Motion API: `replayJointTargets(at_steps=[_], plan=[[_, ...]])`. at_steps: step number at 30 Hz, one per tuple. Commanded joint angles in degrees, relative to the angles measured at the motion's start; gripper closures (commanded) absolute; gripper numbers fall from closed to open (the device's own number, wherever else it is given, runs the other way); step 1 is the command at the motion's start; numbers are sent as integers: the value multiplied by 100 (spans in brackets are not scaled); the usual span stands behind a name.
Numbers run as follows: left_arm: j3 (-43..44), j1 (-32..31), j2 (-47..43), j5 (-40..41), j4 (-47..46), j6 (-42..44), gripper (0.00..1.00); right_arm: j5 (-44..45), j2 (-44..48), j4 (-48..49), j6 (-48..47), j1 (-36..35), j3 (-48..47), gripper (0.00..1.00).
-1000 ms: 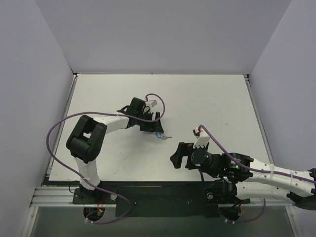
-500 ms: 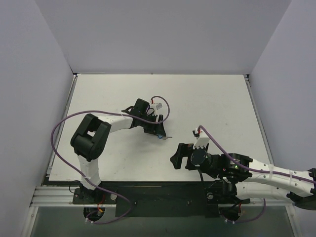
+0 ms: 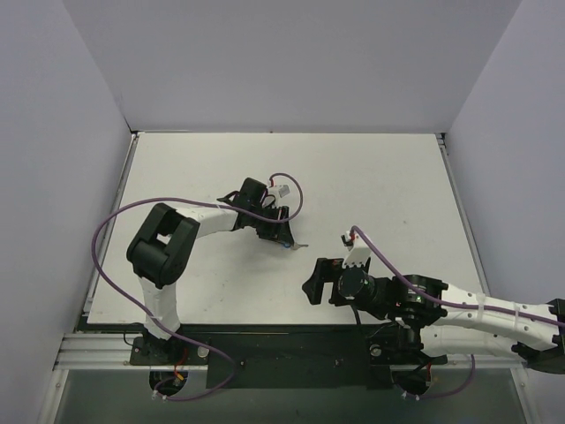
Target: Remove the keys from the keyring
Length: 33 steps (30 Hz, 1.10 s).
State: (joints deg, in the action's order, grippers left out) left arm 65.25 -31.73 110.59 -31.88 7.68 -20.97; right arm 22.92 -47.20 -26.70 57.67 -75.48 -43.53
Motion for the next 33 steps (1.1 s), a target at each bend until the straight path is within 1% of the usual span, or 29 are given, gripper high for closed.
replayJointTargets(at_steps=[1, 5, 8, 12, 14, 15, 17, 20, 21, 25, 29, 32, 33], plan=[[14, -9, 86, 111, -276, -30, 44, 55, -79, 94, 60, -54, -7, 11], [-39, -9, 104, 86, -416, -65, 51, 37, -131, 112, 51, -63, -7, 11], [-39, -18, 147, 59, -460, -100, 59, 11, -219, 156, 51, -63, -15, 11], [-57, -35, 183, 33, -557, -161, 66, -6, -290, 200, 51, -72, -24, 11], [-74, -53, 191, 6, -619, -205, 77, 2, -325, 226, 60, -72, -24, 11], [-92, -53, 183, -37, -654, -249, 86, -6, -342, 226, 60, -81, -24, 11], [-109, -53, 148, -90, -680, -311, 100, -15, -360, 226, 60, -81, -42, 11], [-179, -62, -88, -82, -680, -407, 100, -33, -360, 244, 69, -98, -85, 11], [-241, -62, -151, -82, -881, -477, 100, -50, -343, 296, 69, -107, -103, 11], [-399, -71, -686, -55, -909, -671, 100, -95, -185, 516, 60, -107, -147, 11], [-575, -150, -1389, -29, -848, -855, 100, -112, -9, 692, 60, -116, -217, 11], [-724, -307, -2117, 50, -777, -953, 100, -138, 149, 903, 60, -124, -261, 11], [-751, -351, -2259, 102, -542, -979, 100, -138, 184, 1051, 60, -125, -279, 11]])
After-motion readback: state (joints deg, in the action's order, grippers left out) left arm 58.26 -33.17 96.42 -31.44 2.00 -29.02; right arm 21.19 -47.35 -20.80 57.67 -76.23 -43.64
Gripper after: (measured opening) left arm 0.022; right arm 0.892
